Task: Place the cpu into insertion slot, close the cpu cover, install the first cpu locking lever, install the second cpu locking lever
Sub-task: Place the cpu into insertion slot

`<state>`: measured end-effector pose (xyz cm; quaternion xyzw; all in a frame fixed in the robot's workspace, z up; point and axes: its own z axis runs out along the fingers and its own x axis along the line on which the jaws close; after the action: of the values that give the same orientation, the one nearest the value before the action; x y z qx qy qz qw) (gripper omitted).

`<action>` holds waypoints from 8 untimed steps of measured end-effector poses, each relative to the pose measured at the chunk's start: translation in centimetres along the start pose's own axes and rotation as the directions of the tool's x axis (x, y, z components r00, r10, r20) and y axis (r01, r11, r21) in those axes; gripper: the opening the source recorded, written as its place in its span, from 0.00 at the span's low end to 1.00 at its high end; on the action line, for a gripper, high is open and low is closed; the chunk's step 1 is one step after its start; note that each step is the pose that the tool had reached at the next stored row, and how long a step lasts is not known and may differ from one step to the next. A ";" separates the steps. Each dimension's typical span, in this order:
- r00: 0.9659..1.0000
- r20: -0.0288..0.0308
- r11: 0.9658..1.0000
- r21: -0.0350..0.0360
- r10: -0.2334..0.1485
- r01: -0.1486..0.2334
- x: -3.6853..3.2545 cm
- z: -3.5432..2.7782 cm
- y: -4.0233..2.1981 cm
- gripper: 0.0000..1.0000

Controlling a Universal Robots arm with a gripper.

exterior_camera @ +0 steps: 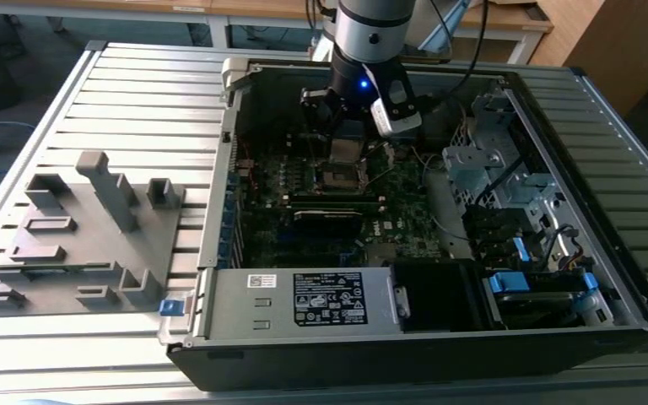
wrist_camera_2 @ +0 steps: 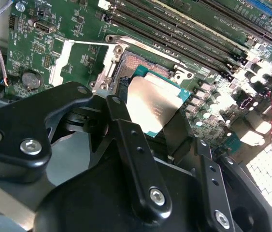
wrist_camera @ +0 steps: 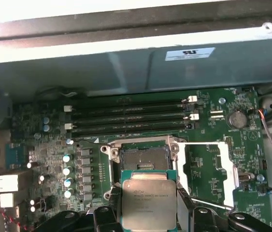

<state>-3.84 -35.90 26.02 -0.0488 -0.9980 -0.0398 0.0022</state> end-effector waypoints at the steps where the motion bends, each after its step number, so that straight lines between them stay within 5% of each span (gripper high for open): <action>1: 1.000 0.000 1.000 0.000 0.001 -0.001 0.00 0.00 0.00 0.54; 8: 1.000 0.002 1.000 0.000 0.028 -0.028 0.00 0.01 0.00 0.54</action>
<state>-3.84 -35.90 26.01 -0.0626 -0.9972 -0.0399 0.0016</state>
